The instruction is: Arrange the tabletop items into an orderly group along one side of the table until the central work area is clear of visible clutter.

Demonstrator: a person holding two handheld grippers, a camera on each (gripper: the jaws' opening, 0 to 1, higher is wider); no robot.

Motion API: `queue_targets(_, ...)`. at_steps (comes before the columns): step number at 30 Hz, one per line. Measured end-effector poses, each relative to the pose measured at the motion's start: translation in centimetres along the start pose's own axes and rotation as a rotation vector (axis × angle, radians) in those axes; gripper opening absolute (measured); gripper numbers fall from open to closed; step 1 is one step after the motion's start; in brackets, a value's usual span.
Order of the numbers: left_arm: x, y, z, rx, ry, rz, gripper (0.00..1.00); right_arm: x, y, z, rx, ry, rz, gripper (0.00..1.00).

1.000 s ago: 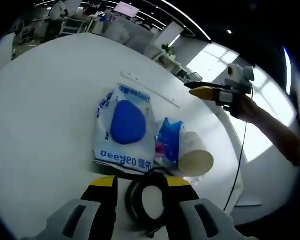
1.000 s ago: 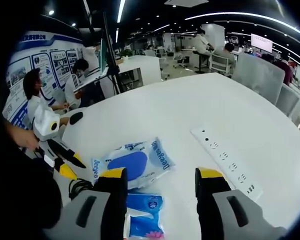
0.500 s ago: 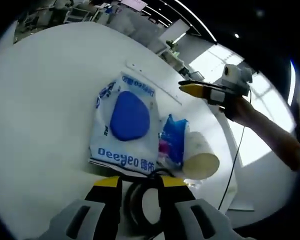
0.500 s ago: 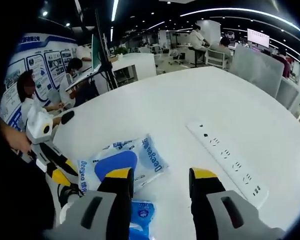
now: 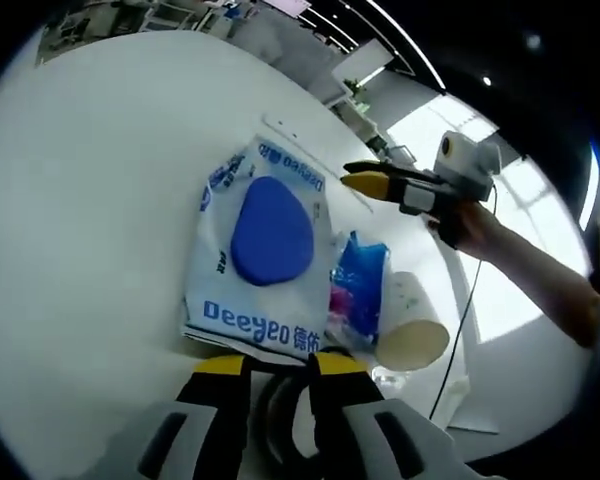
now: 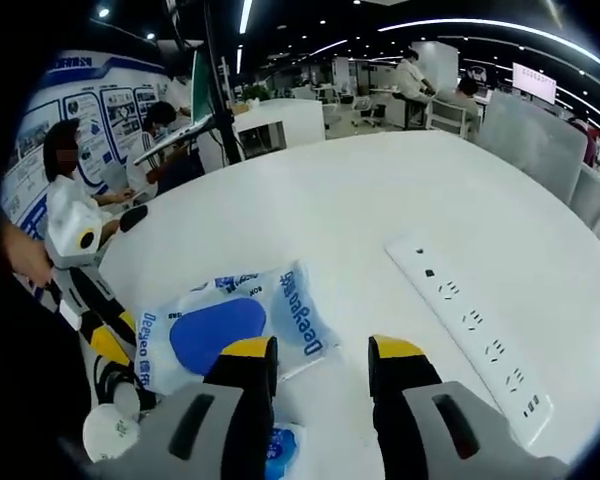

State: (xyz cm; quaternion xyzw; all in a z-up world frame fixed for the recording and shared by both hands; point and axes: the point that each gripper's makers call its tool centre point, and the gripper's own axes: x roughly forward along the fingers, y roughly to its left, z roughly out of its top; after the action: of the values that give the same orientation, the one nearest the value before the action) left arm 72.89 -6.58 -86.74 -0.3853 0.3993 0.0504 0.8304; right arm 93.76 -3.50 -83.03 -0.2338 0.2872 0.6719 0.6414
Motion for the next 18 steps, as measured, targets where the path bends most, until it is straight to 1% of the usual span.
queue_targets(4, 0.3, 0.3, -0.1, -0.005, 0.011, 0.005, 0.16, 0.8, -0.2, 0.0, 0.002, -0.003, 0.013, 0.32)
queue_targets(6, 0.5, 0.5, -0.3, -0.009, 0.023, 0.009, 0.11, 1.0, -0.2, -0.1, 0.004, -0.006, 0.013, 0.32)
queue_targets(10, 0.6, 0.4, -0.3, -0.027, 0.026, -0.007, 0.12, 1.7, -0.2, -0.4, -0.004, -0.003, 0.021, 0.29)
queue_targets(13, 0.8, 0.5, -0.2, -0.039, 0.031, -0.009, 0.12, 2.2, 0.1, -0.2, -0.001, -0.009, 0.037, 0.26)
queue_targets(16, 1.0, 0.4, 0.0, -0.049, 0.029, -0.010, 0.11, 2.8, 0.2, -0.5, -0.002, -0.002, 0.050, 0.24)
queue_targets(18, 1.1, 0.3, 0.0, -0.050, 0.034, -0.014, 0.11, 2.8, 0.3, -0.6, -0.003, -0.004, 0.044, 0.24)
